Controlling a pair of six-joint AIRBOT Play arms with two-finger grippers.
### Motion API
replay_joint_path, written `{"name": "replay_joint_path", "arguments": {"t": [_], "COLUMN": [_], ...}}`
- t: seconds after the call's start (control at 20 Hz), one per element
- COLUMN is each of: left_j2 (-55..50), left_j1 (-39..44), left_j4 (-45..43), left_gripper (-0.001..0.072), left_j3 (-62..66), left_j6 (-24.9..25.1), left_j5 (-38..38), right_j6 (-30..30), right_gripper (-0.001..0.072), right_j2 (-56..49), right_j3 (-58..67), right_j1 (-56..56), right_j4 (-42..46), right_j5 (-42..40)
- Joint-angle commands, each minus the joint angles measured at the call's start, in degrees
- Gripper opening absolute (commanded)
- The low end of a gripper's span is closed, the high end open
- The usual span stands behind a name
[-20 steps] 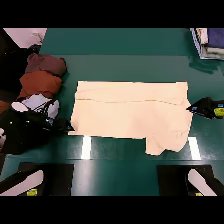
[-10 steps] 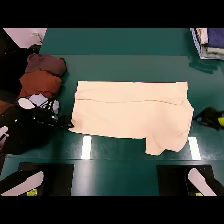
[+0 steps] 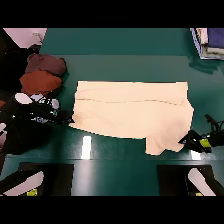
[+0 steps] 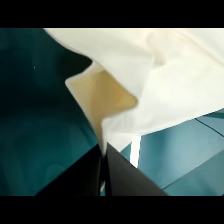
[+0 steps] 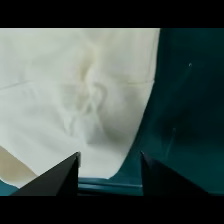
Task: Fold the shirts.
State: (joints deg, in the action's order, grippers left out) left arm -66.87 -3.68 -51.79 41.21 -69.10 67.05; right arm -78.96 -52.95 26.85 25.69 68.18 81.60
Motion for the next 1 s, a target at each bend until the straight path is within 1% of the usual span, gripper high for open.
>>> {"name": "replay_joint_path", "arguments": {"t": [0.0, 0.05, 0.1, 0.2, 0.35, 0.45, 0.55, 0.6, 0.65, 0.75, 0.8, 0.95], "left_j2": [0.04, 0.04, 0.04, 0.76, 9.11, 16.28, 21.11, 22.75, 23.19, 22.64, 21.51, 14.08], "left_j1": [0.00, 0.00, 0.00, 0.00, 0.00, 0.00, 0.00, 0.00, 0.00, 0.00, 0.00, 0.00], "left_j4": [-0.11, -0.55, -1.33, -3.45, -9.81, -11.98, -9.81, -7.80, -6.82, -6.67, -6.54, -6.47], "left_gripper": [0.0025, 0.0025, 0.0024, 0.0023, 0.0023, 0.0024, 0.0025, 0.0024, 0.0024, 0.0024, 0.0024, 0.0024], "left_j3": [0.17, 0.17, 0.22, 0.20, -0.74, -2.03, -2.03, -1.70, -0.85, 1.49, 2.60, 5.66], "left_j6": [0.11, 0.11, 0.09, -1.05, -3.91, -5.77, -8.83, -8.92, -8.92, -8.85, -8.55, -8.41], "left_j5": [0.07, 0.55, 1.44, 4.20, 8.72, 14.58, 21.14, 21.38, 20.13, 13.07, 8.85, 2.73], "right_j6": [-0.07, -0.07, -0.09, -0.33, -3.80, -6.16, -9.97, -10.80, -10.86, -11.28, -11.23, -11.19], "right_gripper": [0.0217, 0.0024, 0.0012, 0.0011, 0.0011, 0.0011, 0.0011, 0.0011, 0.0011, 0.0011, 0.0010, 0.0011], "right_j2": [0.07, 0.07, 0.09, 1.03, 8.94, 16.13, 21.57, 22.88, 22.97, 19.30, 16.17, 4.24], "right_j3": [-1.99, -0.96, 0.50, 5.01, 9.38, 10.23, 11.69, 13.22, 15.13, 20.02, 22.43, 29.18], "right_j1": [-3.08, -4.20, -4.96, -7.04, -10.49, -12.02, -13.49, -14.45, -15.43, -17.62, -19.10, -23.08], "right_j4": [-2.43, -1.90, -0.94, 3.93, 12.66, 14.08, 13.90, 13.88, 13.90, 13.88, 13.90, 13.97], "right_j5": [-4.50, -3.74, -2.10, 4.94, 15.13, 17.88, 17.46, 17.31, 17.05, 15.10, 12.68, 3.74]}}
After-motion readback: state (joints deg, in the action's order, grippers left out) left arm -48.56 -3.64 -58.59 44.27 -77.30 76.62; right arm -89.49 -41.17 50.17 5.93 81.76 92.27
